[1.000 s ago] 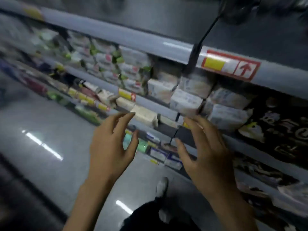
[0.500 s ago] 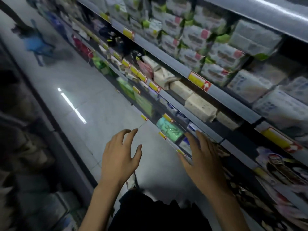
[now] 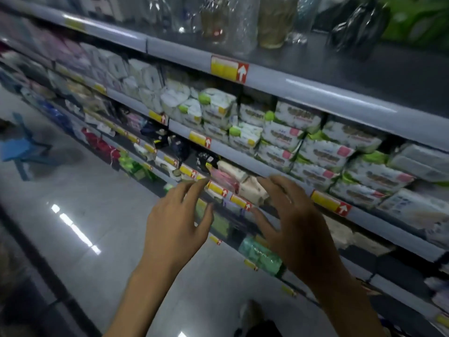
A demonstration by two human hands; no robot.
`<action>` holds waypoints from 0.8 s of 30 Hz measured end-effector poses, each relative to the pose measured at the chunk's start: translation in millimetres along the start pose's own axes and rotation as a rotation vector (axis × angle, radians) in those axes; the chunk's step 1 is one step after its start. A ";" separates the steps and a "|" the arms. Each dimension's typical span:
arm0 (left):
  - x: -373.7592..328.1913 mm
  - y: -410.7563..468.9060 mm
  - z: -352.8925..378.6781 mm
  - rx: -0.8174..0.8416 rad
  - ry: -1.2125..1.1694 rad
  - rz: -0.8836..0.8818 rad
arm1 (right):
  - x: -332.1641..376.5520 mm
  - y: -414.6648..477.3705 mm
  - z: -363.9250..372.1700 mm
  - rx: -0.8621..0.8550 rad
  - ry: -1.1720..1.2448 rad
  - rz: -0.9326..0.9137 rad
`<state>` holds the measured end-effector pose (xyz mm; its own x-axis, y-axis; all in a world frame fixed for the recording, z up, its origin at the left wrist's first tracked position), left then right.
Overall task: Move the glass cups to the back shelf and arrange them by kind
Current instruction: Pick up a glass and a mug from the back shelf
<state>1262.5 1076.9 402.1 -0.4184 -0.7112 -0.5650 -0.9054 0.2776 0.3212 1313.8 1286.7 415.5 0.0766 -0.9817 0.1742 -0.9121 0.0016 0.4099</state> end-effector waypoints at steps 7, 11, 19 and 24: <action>-42.3 164.4 1.4 -0.028 -0.082 0.377 | -31.3 131.0 -50.0 -0.272 0.036 0.041; -75.6 249.1 -14.2 -0.177 -0.064 0.569 | -65.1 196.4 -74.7 -0.433 0.044 0.157; -88.1 372.1 -50.2 -0.355 0.072 0.531 | -76.5 335.4 -63.9 -0.177 -0.106 0.253; -78.7 393.4 -47.2 -0.301 0.006 0.481 | -79.3 360.3 -53.0 -0.041 -0.195 0.331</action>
<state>942.6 1211.5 608.8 -0.7776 -0.5541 -0.2971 -0.5521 0.3757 0.7444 1000.4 1375.2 596.9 -0.3008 -0.9446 0.1313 -0.8577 0.3281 0.3958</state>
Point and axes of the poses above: each hand's wrist, its own y-axis towards the middle knuckle, its own z-axis out of the palm, x = y × z, the point moved 4 cm from there along y, towards the middle knuckle, and after that the axes turned 15 degrees about -y, right-handed, at the moved point
